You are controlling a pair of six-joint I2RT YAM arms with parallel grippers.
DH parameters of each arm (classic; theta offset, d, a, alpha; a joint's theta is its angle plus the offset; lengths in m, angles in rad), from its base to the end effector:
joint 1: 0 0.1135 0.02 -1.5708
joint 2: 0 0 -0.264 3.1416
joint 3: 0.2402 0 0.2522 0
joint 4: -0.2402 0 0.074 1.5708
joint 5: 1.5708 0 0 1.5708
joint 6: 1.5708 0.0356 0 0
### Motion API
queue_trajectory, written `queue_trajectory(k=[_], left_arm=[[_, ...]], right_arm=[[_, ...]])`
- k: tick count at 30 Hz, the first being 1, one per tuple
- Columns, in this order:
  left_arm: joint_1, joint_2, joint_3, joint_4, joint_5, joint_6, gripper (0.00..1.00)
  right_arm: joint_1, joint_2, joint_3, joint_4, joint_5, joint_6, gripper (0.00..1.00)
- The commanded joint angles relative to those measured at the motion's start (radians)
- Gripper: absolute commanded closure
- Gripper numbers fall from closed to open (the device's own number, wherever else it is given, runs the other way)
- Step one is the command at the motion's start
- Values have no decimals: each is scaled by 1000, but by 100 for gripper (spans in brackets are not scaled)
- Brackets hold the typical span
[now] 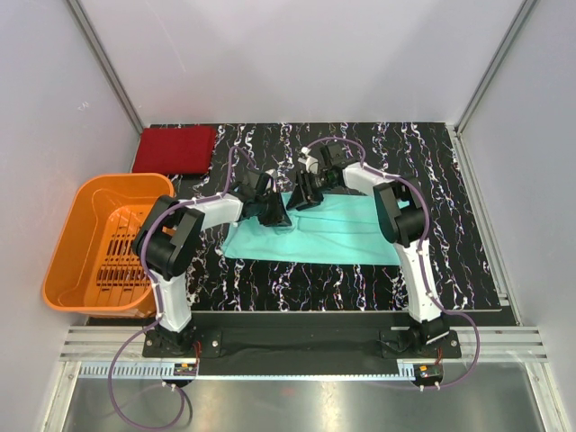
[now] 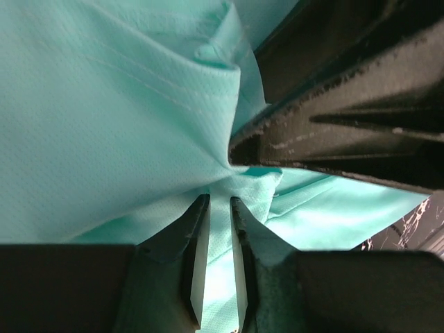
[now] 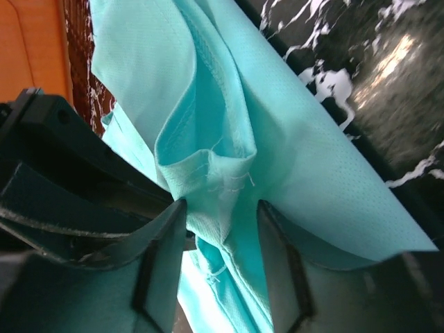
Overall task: Fold and stack the t-shirts
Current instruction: Fold the tshirt
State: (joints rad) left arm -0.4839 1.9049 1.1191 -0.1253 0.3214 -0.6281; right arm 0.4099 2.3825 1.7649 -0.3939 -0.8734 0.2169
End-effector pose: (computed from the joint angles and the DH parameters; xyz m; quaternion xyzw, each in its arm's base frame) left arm 0.3384 -0.1906 0.1469 -0.0156 0.9352 -0.2973 0.1917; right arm 0.4453 0.2232 0.1202 -0.2001 0.8557 0.4638 0.1126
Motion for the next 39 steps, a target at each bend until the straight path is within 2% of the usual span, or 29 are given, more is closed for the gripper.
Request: queue_trajectory(k=[1,4,8,13,16,25,29,39], left_arm=[[4,-38,21,33,25,-7,77],[4,-32,27,35,30,-7,77],[2,-29,30,33,30,-7,77],[2,-52,15,53,48,-24,77],[2,-70,11,58,48,-28,77],[-7,-24,41,75,68,-47,77],[-10,0,39,90,64,-51,77],[-10,17,59,61,28,-35,77]], right_arm=[[4,-75,-39,0,24,-34,45],[6,-78,-45,10,22,-30,43],[3,-74,-38,17,20,-24,45],[3,-68,-19,15,20,-16,58],[-3,-65,-7,12,21,-7,71],[-5,-103,27,-49,48,19,90],[-6,-118,48,-94,70,12,94],[-5,-126,51,-143,59,1,94]])
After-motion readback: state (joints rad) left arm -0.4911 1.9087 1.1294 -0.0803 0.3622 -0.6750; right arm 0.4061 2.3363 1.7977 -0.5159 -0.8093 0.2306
